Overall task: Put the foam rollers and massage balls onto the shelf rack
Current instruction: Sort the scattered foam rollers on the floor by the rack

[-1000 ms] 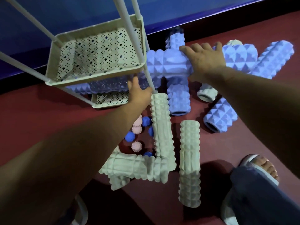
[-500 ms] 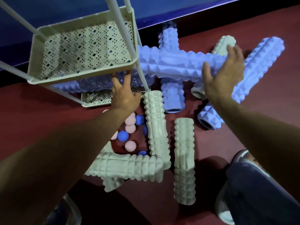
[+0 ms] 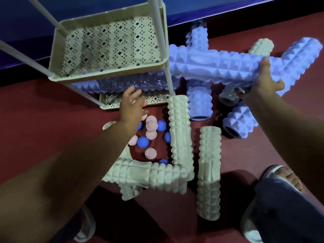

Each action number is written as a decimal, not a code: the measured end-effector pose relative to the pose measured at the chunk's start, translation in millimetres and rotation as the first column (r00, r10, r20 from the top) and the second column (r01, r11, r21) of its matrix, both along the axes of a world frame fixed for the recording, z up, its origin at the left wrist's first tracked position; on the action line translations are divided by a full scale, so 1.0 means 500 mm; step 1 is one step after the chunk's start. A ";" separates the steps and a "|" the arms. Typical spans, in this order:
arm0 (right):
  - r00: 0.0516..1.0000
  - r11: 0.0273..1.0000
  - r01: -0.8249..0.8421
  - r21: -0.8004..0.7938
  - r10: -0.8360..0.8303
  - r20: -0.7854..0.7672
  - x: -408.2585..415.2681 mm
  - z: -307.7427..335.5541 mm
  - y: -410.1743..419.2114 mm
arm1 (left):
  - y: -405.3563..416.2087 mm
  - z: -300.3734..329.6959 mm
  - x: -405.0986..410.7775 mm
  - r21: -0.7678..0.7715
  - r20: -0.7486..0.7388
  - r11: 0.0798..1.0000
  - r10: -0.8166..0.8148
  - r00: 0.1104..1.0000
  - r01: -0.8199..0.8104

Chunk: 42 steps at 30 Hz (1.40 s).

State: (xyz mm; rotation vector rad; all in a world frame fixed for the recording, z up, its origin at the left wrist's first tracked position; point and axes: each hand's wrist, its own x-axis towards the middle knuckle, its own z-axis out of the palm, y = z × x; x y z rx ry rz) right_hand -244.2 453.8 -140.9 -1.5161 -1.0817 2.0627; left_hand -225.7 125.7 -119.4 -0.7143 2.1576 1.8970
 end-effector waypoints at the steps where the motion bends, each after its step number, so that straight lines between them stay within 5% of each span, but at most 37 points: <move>1: 0.999 1.000 0.027 -0.013 -0.028 -0.023 -0.005 0.006 -0.006 | -0.021 -0.002 0.008 0.022 0.000 0.999 0.031 1.000 -0.031; 10: 0.979 0.982 0.031 0.187 0.008 -0.205 -0.103 0.028 -0.082 | -0.139 0.022 0.018 0.090 0.016 0.984 0.150 0.989 -0.151; 16: 0.963 0.990 -0.066 0.126 0.096 -0.251 -0.095 0.095 -0.219 | -0.214 0.045 0.019 0.122 0.018 0.972 0.199 0.980 -0.200; 27: 0.979 0.967 -0.148 0.206 0.173 -0.107 -0.122 0.073 -0.379 | -0.402 0.037 0.003 0.148 0.056 0.915 0.371 0.927 -0.375; 31: 0.925 0.879 -0.345 0.329 0.377 -0.039 -0.129 0.035 -0.397 | -0.443 0.021 -0.019 0.131 0.049 0.919 0.369 0.928 -0.372; 36: 0.902 0.865 -0.427 0.263 0.429 0.053 -0.106 0.051 -0.426 | -0.464 0.014 -0.082 0.071 0.021 0.931 0.358 0.934 -0.358; 42: 0.857 0.846 -0.502 0.177 0.514 -0.024 -0.089 0.019 -0.438 | -0.494 0.020 -0.181 0.030 0.030 0.943 0.331 0.943 -0.332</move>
